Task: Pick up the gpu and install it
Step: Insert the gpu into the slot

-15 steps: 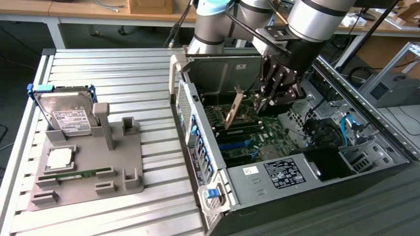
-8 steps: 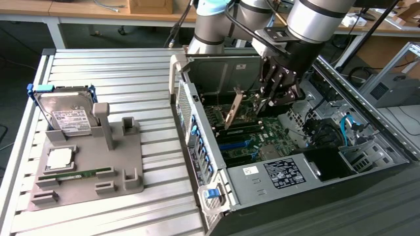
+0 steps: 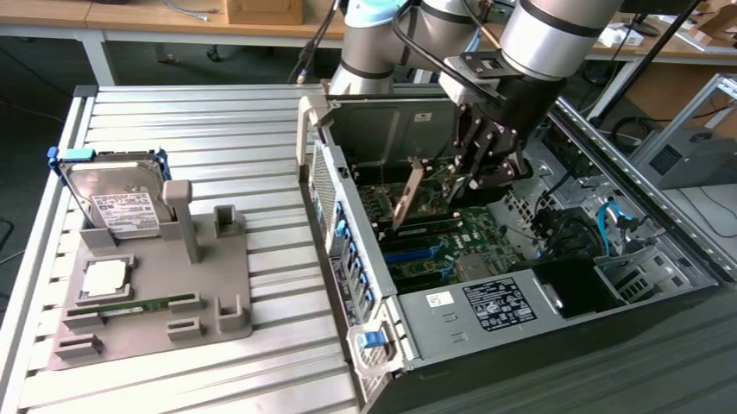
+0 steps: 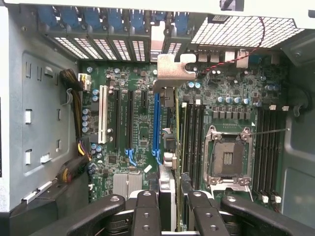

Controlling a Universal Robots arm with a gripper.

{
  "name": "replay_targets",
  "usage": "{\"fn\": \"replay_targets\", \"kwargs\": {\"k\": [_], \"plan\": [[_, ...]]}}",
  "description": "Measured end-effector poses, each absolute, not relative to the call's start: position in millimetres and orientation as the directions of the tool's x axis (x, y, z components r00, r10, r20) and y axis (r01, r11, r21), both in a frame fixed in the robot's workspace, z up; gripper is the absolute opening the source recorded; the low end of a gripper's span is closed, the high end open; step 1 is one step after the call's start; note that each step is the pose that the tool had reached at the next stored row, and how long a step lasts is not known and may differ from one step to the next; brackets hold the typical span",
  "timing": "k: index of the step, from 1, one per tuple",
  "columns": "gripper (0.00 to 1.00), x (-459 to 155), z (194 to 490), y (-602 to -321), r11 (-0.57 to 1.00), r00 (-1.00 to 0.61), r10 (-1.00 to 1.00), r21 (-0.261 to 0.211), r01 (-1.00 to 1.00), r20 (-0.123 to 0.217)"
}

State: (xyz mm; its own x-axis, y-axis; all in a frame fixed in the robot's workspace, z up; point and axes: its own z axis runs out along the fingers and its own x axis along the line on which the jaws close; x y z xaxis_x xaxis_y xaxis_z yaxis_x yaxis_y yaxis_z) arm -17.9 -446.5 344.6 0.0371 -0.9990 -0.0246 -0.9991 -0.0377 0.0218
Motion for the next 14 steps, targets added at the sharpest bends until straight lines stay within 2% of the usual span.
{"fn": "replay_targets", "kwargs": {"k": [14], "plan": [[0.27,-20.4,338.1,-446.9,-0.038,0.037,-0.999,0.022,-0.999,-0.025]]}}
